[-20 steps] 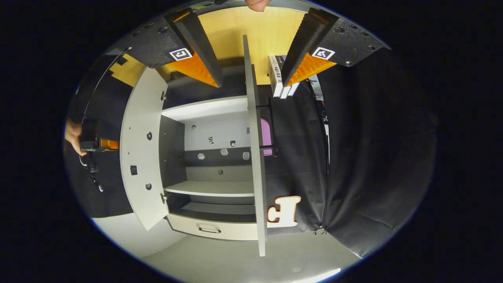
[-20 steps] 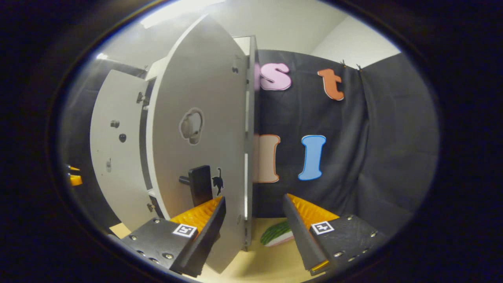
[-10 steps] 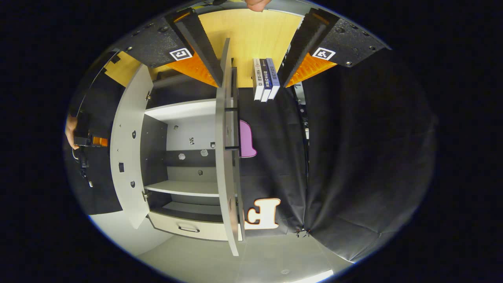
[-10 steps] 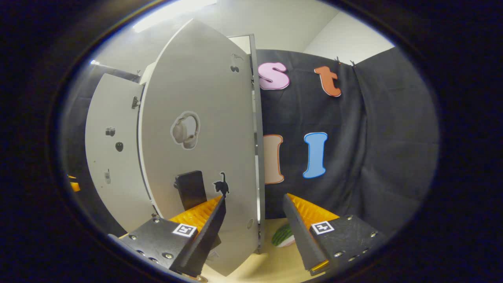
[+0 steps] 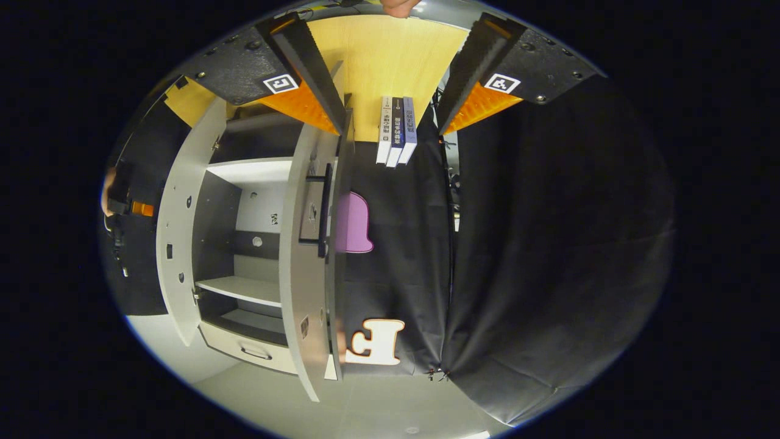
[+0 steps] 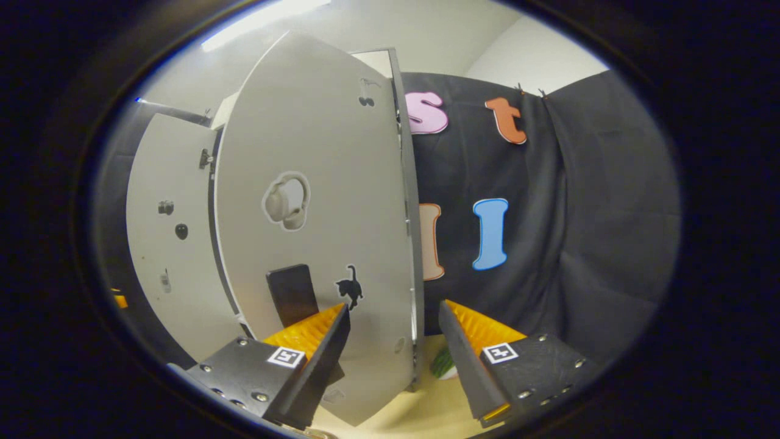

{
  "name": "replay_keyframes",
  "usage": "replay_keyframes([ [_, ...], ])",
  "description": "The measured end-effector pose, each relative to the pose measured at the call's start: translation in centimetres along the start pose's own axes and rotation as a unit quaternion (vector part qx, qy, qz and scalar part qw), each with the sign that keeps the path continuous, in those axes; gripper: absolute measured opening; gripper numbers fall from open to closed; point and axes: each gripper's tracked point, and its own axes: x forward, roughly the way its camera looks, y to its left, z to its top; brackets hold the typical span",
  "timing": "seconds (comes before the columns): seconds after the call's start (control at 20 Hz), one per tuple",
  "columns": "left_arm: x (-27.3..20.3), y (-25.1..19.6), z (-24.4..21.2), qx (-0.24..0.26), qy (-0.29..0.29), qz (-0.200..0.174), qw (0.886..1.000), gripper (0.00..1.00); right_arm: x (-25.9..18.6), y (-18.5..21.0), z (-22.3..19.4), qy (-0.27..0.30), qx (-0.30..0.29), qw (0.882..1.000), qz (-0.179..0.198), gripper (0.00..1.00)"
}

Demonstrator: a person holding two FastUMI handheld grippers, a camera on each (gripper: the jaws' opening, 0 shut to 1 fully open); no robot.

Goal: Grasp the bottle in the cabinet with the left hand and place it on the coaster, then close the right door with the right hand and the left door with the left hand.

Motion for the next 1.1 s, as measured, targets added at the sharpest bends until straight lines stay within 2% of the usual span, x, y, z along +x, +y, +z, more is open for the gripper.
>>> replay_keyframes([
  [0.1,1.1,0.2,0.1,-0.009,0.002,-0.002,1.000,0.95,0.1,1.9,-0.4,0.003,0.000,1.000,0.019,0.91],
  [0.2,1.9,0.2,0.2,-0.018,0.000,-0.002,1.000,0.95,-0.1,2.5,0.0,-0.001,0.002,1.000,0.021,0.92],
  [0.3,3.1,0.1,0.6,-0.028,-0.001,-0.002,1.000,0.95,-0.9,2.7,1.1,-0.010,0.011,1.000,0.020,1.00],
  [0.45,5.1,-0.9,1.6,-0.039,0.000,-0.015,0.999,0.93,-3.0,2.7,3.0,-0.026,0.037,0.999,0.017,0.93],
  [0.55,6.5,-1.2,2.8,-0.026,-0.010,-0.017,0.999,0.96,-5.5,2.9,4.4,-0.044,0.050,0.997,0.031,0.97],
  [0.6,7.4,-1.4,3.9,-0.021,-0.019,-0.020,0.999,0.93,-6.6,2.5,4.9,-0.053,0.053,0.997,0.029,0.96],
  [0.65,8.2,-1.8,4.8,-0.018,-0.025,-0.026,0.999,0.96,-7.7,1.9,5.2,-0.060,0.052,0.997,0.025,0.96],
  [0.7,9.4,-2.2,5.3,-0.015,-0.027,-0.028,0.999,0.92,-8.9,1.3,5.2,-0.060,0.048,0.997,0.018,0.96],
  [0.9,11.9,-3.6,7.5,0.001,-0.035,-0.045,0.998,0.96,-13.3,-0.6,5.1,-0.060,0.002,0.998,-0.012,0.96],
  [1.0,12.8,-3.6,8.0,0.021,-0.038,-0.036,0.998,0.92,-15.5,-0.3,5.1,-0.064,-0.011,0.998,-0.004,1.00],
  [1.1,13.1,-3.7,8.6,0.026,-0.042,-0.038,0.998,0.92,-17.1,-0.1,4.5,-0.065,-0.022,0.998,0.005,0.96],
])
